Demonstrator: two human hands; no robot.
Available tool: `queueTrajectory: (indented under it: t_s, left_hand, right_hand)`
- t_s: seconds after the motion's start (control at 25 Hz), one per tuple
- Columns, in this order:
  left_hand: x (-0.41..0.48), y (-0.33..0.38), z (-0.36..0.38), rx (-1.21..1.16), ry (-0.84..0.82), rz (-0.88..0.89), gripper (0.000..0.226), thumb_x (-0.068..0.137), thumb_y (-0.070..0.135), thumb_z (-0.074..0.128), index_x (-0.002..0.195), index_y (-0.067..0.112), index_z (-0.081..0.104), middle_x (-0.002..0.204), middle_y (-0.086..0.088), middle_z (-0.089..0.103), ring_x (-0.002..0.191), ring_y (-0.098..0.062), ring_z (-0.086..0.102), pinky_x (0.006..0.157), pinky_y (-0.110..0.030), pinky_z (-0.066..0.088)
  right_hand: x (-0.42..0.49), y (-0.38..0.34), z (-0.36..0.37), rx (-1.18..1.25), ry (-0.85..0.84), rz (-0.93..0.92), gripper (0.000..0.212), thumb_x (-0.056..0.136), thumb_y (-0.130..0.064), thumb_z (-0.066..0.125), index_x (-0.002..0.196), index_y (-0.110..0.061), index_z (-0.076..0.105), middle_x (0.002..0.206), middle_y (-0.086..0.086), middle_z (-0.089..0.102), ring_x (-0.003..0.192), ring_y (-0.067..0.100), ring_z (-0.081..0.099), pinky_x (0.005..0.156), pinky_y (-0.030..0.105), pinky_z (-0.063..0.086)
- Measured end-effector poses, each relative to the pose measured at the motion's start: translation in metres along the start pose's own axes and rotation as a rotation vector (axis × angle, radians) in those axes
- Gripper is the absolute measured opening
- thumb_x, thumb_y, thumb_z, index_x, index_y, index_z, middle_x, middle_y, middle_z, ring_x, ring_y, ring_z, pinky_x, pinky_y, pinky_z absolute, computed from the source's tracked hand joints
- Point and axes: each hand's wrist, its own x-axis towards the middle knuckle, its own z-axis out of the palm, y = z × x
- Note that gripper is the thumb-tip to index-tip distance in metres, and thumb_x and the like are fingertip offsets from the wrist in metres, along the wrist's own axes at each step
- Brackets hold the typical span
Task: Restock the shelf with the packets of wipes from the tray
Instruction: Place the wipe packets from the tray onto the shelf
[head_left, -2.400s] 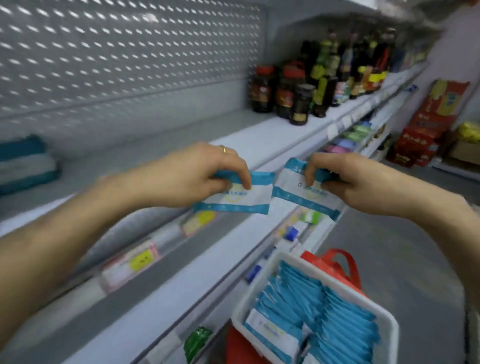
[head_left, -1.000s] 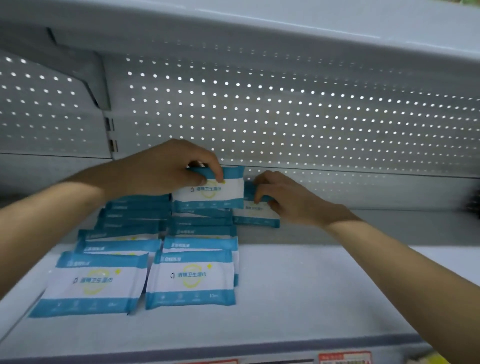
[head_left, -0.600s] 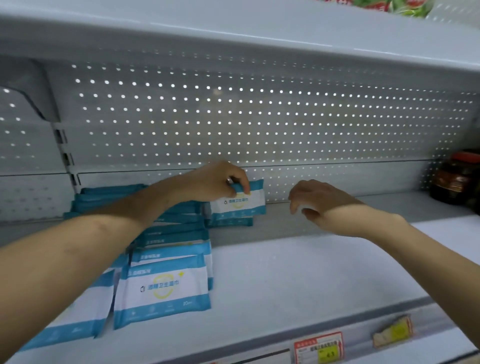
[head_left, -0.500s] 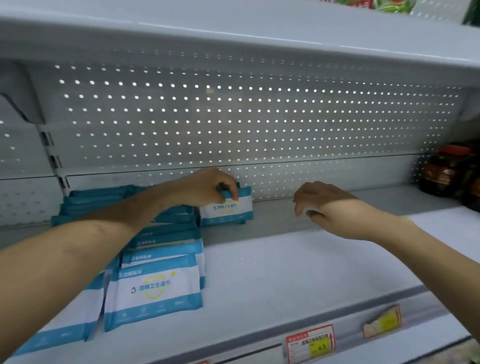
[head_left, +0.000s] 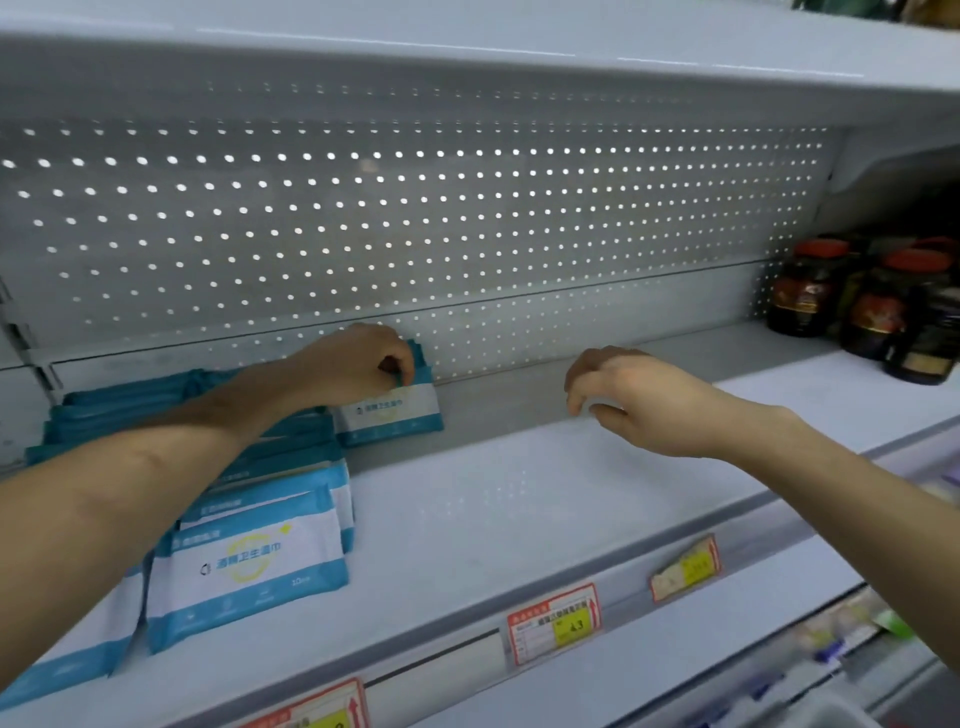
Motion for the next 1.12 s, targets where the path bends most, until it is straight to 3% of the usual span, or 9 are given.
queueTrajectory:
  t_s: [0.24,0.44,0.52,0.68,0.88,1.12]
  left_hand:
    - [0.041,0.103,0.007,0.087,0.055,0.208,0.023,0.09,0.018,0.058,0.093,0.039,0.067,0.104,0.016,0.061,0.098,-0.008,0.06,0.089,-0.039,0.053]
    - [0.081,0.23,0.034,-0.002,0.028,0.512,0.02,0.088,0.015,0.065,0.103,0.027,0.072,0.102,0.007,0.065,0.095,-0.017,0.065,0.089,-0.039,0.053]
    - [0.086,0.285,0.051,-0.035,0.044,0.625,0.021,0.088,0.011,0.066,0.104,0.022,0.074,0.104,0.001,0.07,0.093,-0.019,0.067,0.087,-0.037,0.053]
    - [0.069,0.379,0.095,-0.134,0.039,0.759,0.022,0.086,0.019,0.062,0.102,0.031,0.071,0.105,0.006,0.069,0.093,-0.017,0.066,0.085,-0.04,0.054]
    - [0.002,0.448,0.199,-0.228,-0.14,0.944,0.022,0.087,0.023,0.062,0.106,0.031,0.069,0.107,0.007,0.069,0.098,-0.017,0.066,0.085,-0.041,0.054]
    - [-0.056,0.429,0.302,-0.174,-0.44,0.962,0.023,0.095,0.022,0.059,0.113,0.032,0.068,0.117,0.012,0.067,0.108,-0.011,0.062,0.089,-0.035,0.053]
  right_hand:
    - [-0.073,0.008,-0.024,-0.018,-0.015,0.144,0.023,0.096,-0.012,0.061,0.111,-0.029,0.067,0.126,-0.008,0.056,0.114,0.018,0.054,0.098,0.037,0.043]
    - [-0.173,0.022,-0.053,-0.081,-0.068,0.411,0.025,0.097,-0.013,0.057,0.114,-0.029,0.065,0.125,-0.007,0.055,0.116,0.02,0.054,0.098,0.04,0.043]
    - [-0.219,0.019,-0.064,-0.086,-0.096,0.512,0.026,0.096,-0.011,0.058,0.114,-0.029,0.066,0.123,-0.006,0.056,0.111,0.018,0.057,0.095,0.041,0.046]
    - [-0.305,-0.001,-0.063,-0.107,-0.087,0.715,0.028,0.091,-0.008,0.061,0.113,-0.025,0.067,0.113,-0.006,0.059,0.098,0.018,0.061,0.082,0.036,0.048]
    - [-0.399,-0.051,0.01,-0.05,-0.207,0.946,0.028,0.085,-0.015,0.061,0.11,-0.028,0.063,0.112,-0.004,0.063,0.098,0.021,0.063,0.077,0.032,0.047]
    - [-0.458,-0.135,0.107,0.263,-0.425,1.029,0.028,0.088,-0.013,0.06,0.114,-0.024,0.061,0.115,-0.003,0.063,0.102,0.022,0.062,0.084,0.037,0.051]
